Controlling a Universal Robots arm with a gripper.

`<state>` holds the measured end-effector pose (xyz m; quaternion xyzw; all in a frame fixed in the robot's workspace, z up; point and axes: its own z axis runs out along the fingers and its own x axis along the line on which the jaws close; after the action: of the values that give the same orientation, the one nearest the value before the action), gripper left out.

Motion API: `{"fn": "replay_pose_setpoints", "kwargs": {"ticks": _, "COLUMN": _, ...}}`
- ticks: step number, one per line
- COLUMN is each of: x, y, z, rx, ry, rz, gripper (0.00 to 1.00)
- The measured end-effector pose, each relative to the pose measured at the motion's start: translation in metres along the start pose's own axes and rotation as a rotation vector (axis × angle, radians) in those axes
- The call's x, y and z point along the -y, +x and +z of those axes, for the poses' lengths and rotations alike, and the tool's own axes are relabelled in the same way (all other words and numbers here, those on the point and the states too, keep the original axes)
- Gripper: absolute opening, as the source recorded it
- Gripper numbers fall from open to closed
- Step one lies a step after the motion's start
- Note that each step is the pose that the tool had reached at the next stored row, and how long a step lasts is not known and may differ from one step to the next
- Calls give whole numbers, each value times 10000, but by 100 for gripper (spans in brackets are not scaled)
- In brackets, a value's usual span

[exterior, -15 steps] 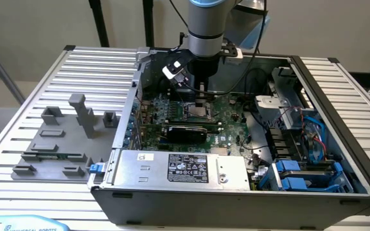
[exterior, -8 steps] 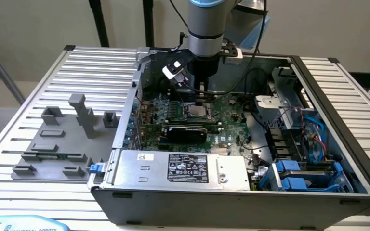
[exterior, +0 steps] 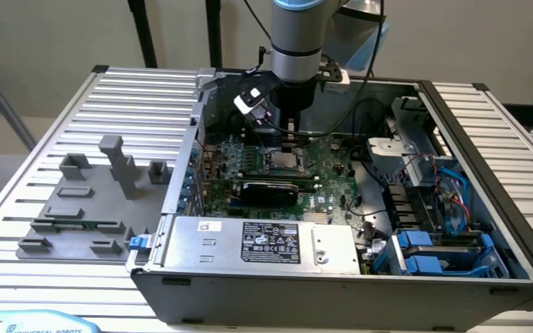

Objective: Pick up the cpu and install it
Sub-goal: 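Close the cpu cover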

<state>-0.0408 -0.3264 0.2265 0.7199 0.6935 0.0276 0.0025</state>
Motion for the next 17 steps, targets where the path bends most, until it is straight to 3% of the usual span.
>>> {"fn": "replay_pose_setpoints", "kwargs": {"ticks": 6, "x": -4, "y": 0, "z": 0, "rx": 0, "ry": 0, "rz": 4, "gripper": 11}}
{"fn": "replay_pose_setpoints", "kwargs": {"ticks": 9, "x": -84, "y": -5, "z": 1, "rx": -4, "ry": 19, "rz": 2, "gripper": 11}}
{"fn": "replay_pose_setpoints", "kwargs": {"ticks": 17, "x": -329, "y": -55, "z": -135, "rx": -8, "ry": 221, "rz": 9, "gripper": 11}}
